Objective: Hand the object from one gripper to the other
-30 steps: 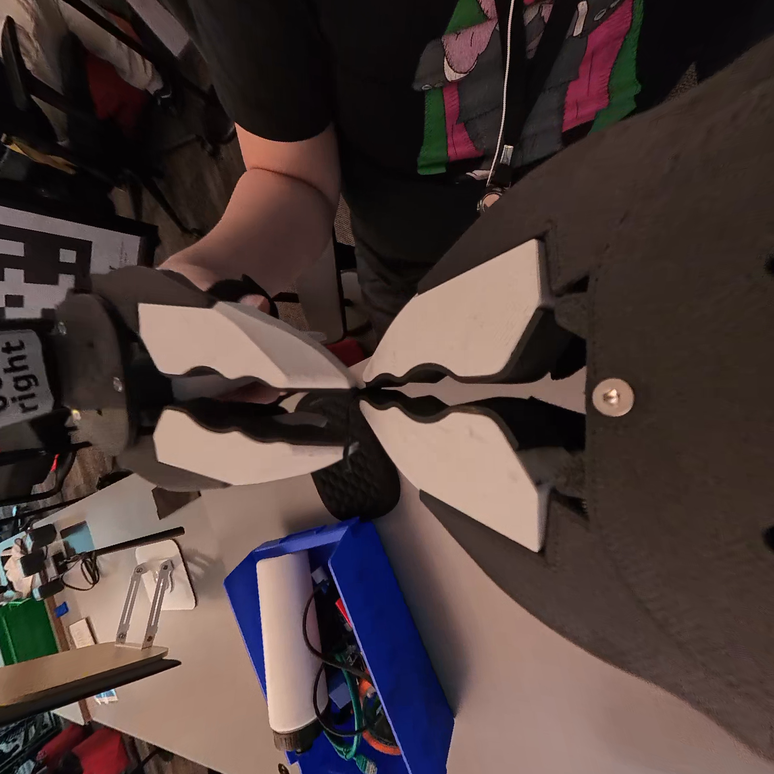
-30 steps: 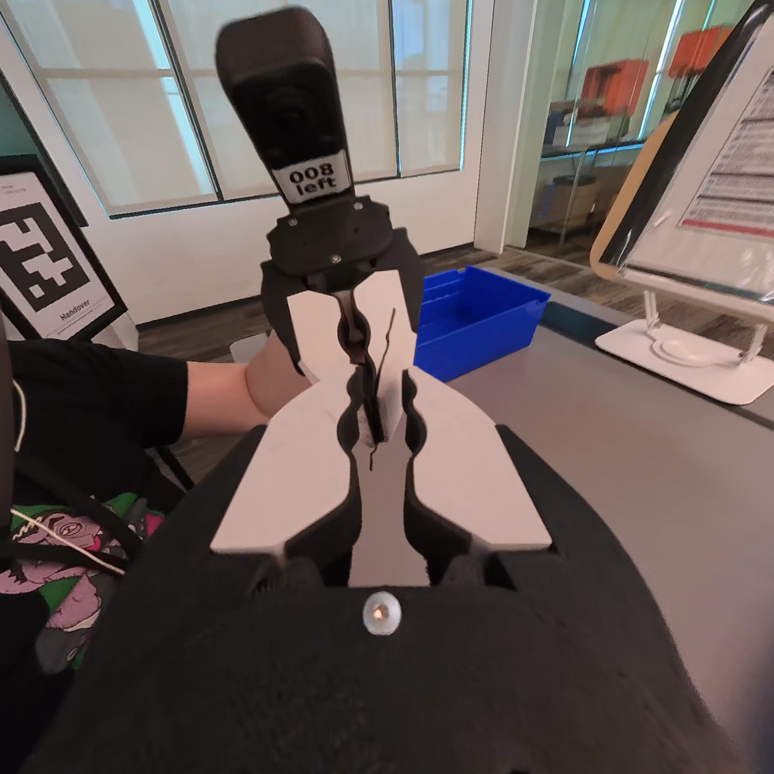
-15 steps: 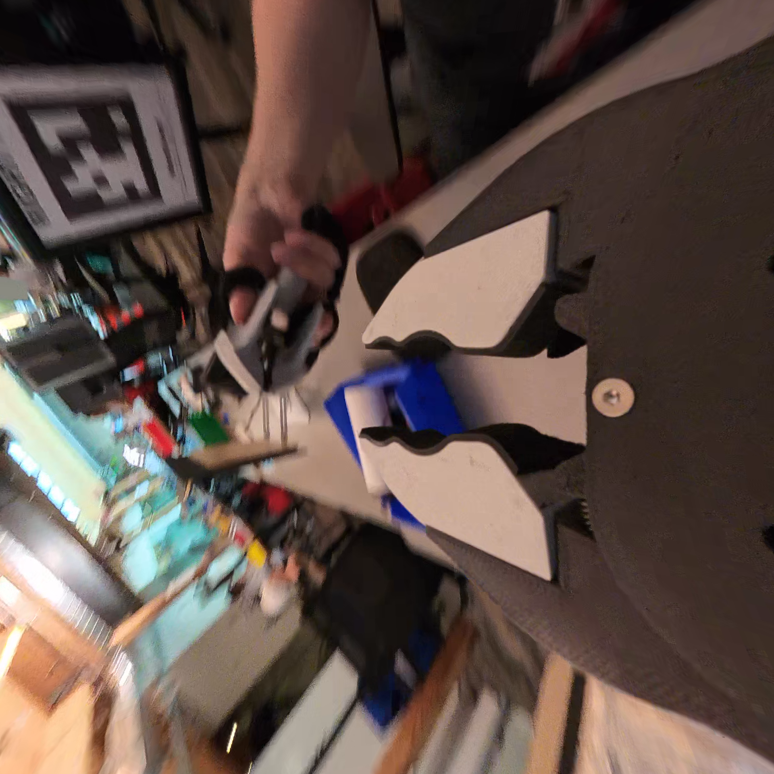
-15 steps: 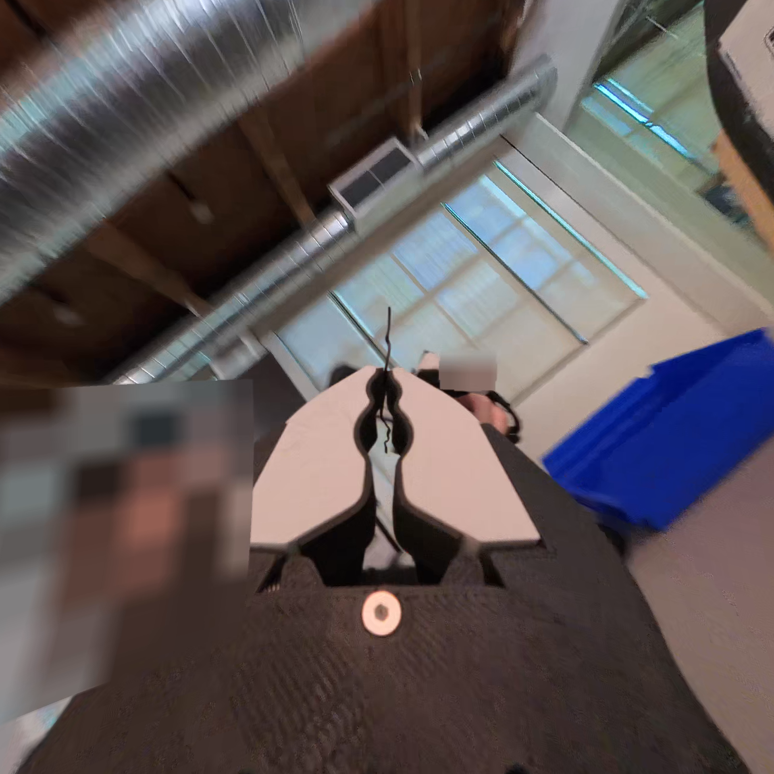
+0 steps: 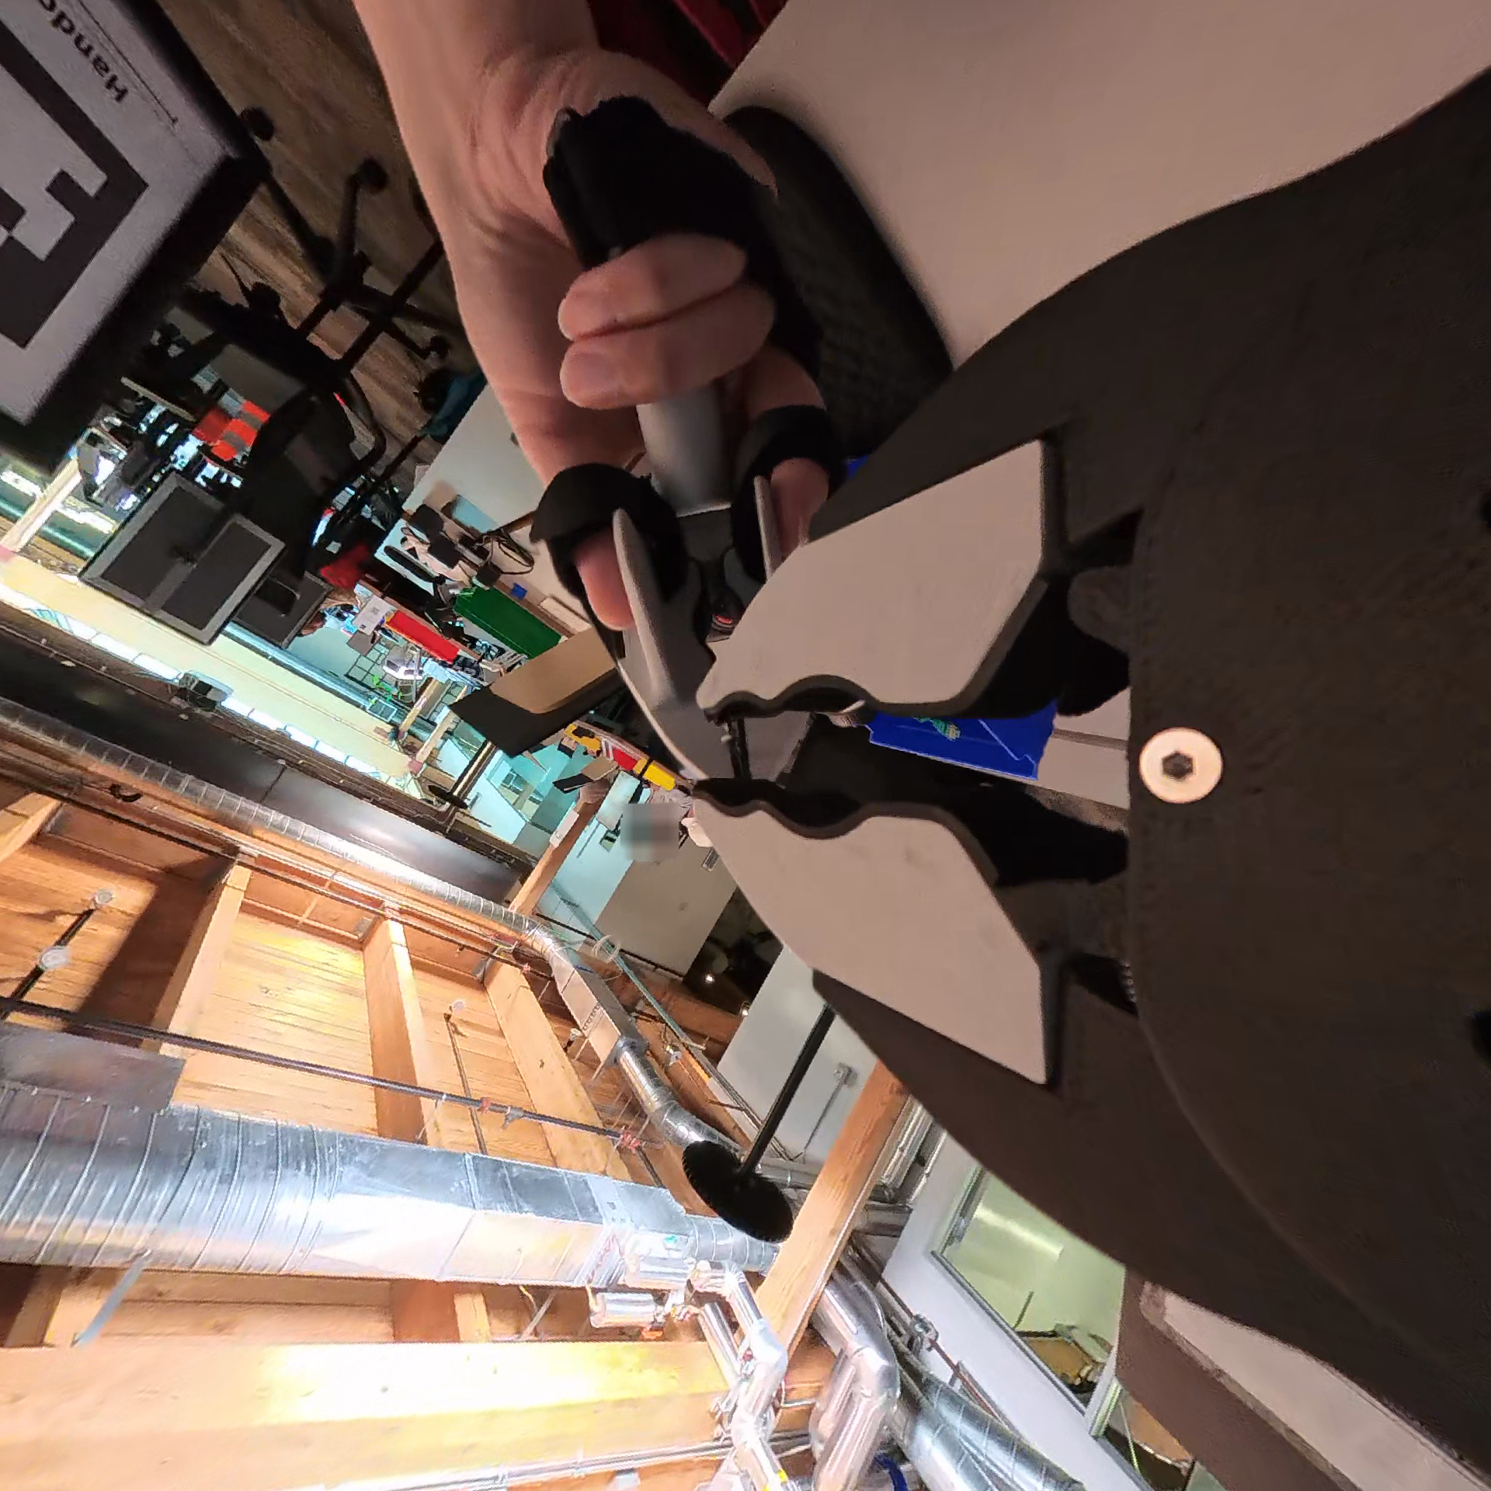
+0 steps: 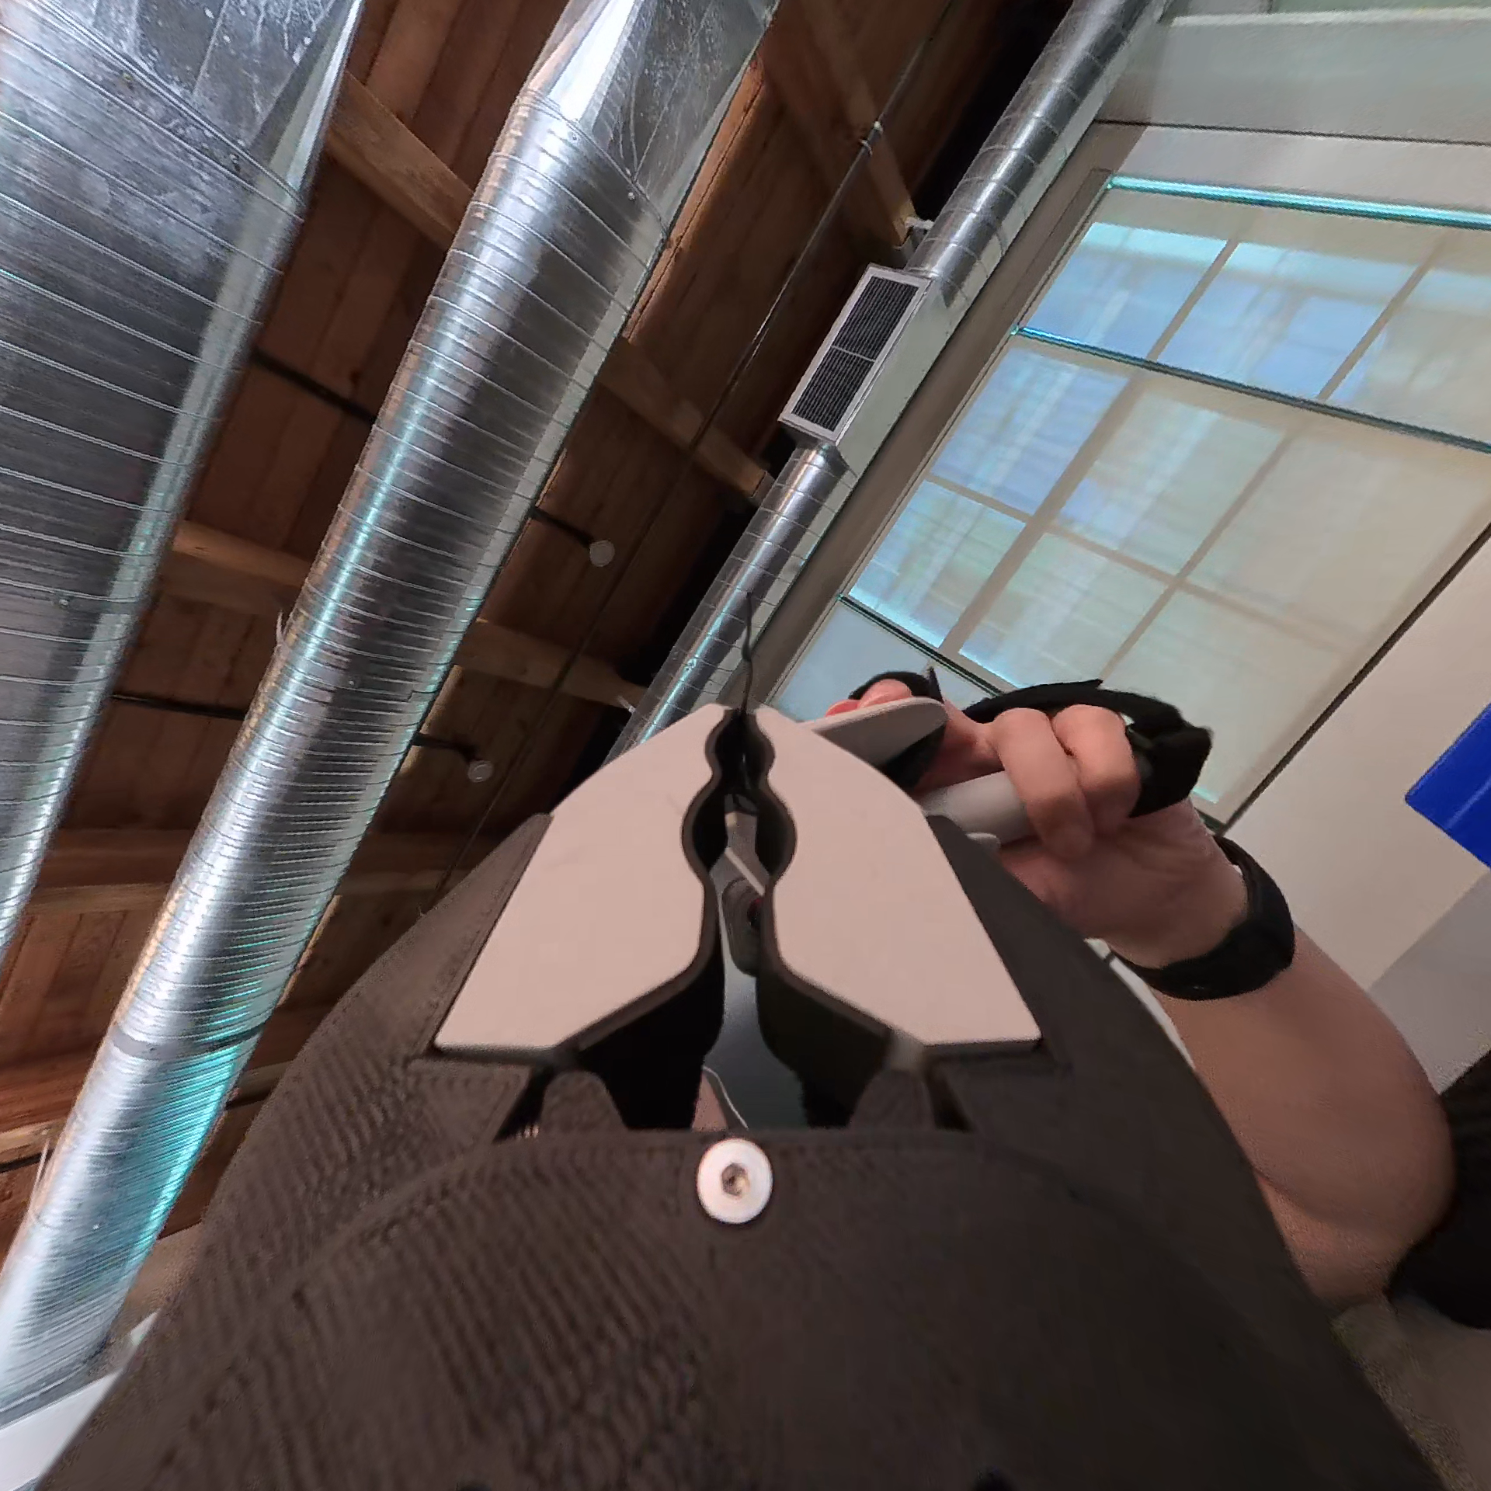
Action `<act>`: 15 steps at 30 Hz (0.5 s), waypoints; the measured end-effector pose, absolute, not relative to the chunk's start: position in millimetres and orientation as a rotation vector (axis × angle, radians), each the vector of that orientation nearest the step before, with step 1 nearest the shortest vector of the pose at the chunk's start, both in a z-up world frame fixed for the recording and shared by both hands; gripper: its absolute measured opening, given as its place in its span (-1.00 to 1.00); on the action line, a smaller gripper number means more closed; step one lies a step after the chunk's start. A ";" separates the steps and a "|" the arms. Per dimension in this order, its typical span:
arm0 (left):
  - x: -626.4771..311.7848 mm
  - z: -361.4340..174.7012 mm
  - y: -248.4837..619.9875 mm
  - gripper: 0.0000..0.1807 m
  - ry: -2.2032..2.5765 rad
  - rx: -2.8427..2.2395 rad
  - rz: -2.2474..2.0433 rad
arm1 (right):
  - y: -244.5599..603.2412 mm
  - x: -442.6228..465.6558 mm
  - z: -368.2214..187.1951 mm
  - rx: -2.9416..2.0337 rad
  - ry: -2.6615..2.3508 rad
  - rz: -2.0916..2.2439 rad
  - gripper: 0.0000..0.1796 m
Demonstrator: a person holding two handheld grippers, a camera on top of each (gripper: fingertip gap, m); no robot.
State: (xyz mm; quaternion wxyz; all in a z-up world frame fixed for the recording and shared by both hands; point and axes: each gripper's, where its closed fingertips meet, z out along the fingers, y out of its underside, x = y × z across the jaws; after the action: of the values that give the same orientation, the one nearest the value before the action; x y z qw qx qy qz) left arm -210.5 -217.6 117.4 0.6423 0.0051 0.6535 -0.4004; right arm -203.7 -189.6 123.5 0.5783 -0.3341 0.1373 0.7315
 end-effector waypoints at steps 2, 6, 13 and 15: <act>-212.5 119.6 -216.6 -0.89 1.505 -0.003 -0.941 | -189.2 -205.1 124.1 -0.793 0.315 1.699 -0.99; -213.2 119.0 -215.1 -0.99 1.535 -0.008 -0.978 | -189.3 -205.1 124.9 -0.794 0.316 1.695 -0.98; -212.3 128.9 -208.8 -0.99 1.569 -0.130 -1.105 | -187.0 -198.7 120.9 -0.872 0.235 1.488 -0.82; -219.8 142.3 -203.6 -0.99 1.582 -0.212 -1.295 | -189.6 -188.7 120.8 -0.903 0.204 1.330 -0.69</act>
State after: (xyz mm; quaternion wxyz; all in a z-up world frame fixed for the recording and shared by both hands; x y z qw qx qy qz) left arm -219.8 -203.6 142.3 0.5168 -0.0883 0.6588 -0.5395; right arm -188.7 -189.6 120.8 0.6893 -0.4038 0.0913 0.5946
